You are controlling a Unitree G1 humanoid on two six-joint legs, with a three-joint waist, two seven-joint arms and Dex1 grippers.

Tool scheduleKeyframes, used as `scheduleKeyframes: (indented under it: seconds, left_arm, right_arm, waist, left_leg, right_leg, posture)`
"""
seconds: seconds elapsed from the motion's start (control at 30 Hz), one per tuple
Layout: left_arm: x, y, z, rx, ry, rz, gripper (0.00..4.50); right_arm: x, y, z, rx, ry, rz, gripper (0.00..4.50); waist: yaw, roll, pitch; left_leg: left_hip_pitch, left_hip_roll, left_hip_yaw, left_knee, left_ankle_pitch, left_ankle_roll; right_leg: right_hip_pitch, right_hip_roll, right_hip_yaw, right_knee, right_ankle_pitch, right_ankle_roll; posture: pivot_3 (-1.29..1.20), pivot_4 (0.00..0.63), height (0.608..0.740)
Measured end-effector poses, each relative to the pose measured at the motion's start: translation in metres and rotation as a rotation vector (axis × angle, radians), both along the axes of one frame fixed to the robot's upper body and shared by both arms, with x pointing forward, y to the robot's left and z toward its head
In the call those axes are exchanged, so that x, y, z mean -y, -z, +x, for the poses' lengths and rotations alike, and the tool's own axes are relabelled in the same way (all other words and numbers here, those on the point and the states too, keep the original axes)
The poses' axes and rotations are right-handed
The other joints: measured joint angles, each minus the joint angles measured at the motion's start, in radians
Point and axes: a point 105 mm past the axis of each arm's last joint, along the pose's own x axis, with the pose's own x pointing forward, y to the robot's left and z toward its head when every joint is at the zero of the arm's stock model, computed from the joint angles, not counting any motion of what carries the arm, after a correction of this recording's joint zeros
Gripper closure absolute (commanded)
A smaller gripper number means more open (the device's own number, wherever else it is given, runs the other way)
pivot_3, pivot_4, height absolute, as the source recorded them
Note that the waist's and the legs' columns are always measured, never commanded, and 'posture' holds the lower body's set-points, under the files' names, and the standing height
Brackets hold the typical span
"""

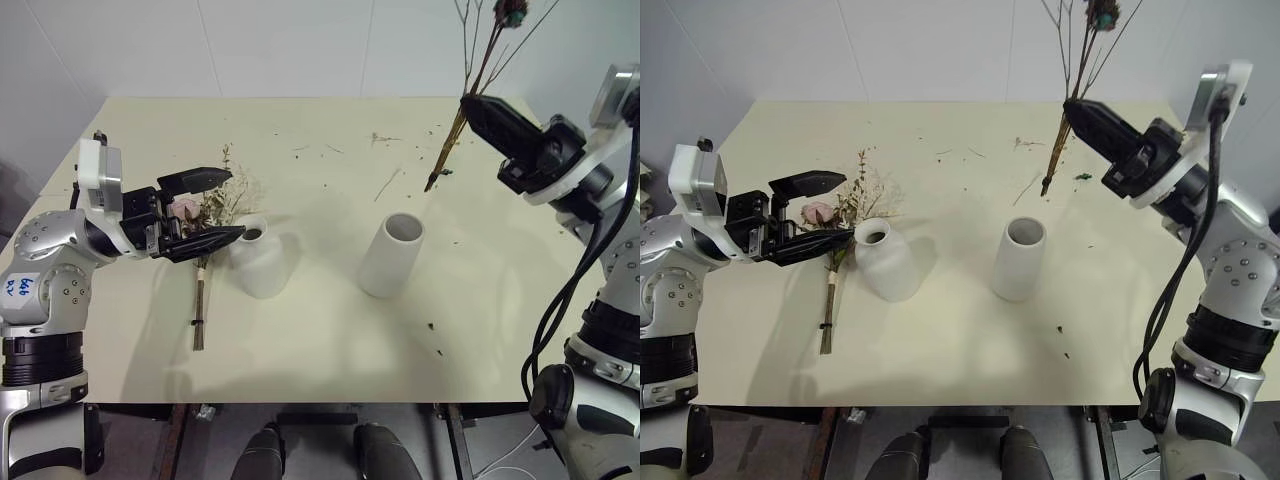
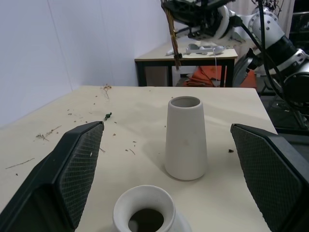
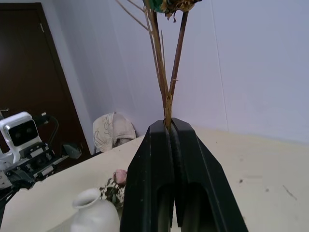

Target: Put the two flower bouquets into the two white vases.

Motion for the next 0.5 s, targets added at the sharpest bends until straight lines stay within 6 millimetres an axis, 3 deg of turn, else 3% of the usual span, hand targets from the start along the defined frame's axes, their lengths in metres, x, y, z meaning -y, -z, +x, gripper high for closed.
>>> scheduleKeyframes:
  seconds: [0.27,0.5]
  left_arm:
    - [-0.001,0.0,0.001,-0.002,-0.003,-0.002,0.0]
    - [-0.006,-0.002,0.003,-0.007,-0.02,-0.002,0.0]
  right_arm:
    - [-0.015,0.054,0.005,-0.083,0.028,-0.057,4.47]
    - [-0.019,0.082,0.006,-0.076,0.066,-0.107,4.47]
  waist:
    - [0.002,0.0,0.0]
    - [0.003,0.0,0.0]
  left_leg:
    - [0.0,0.0,0.0,0.0,0.0,0.0]
    - [0.0,0.0,0.0,0.0,0.0,0.0]
  right_leg:
    - [0.0,0.0,0.0,0.0,0.0,0.0]
    - [0.0,0.0,0.0,0.0,0.0,0.0]
  posture:
    - [0.0,0.15,0.74]
    - [0.0,0.15,0.74]
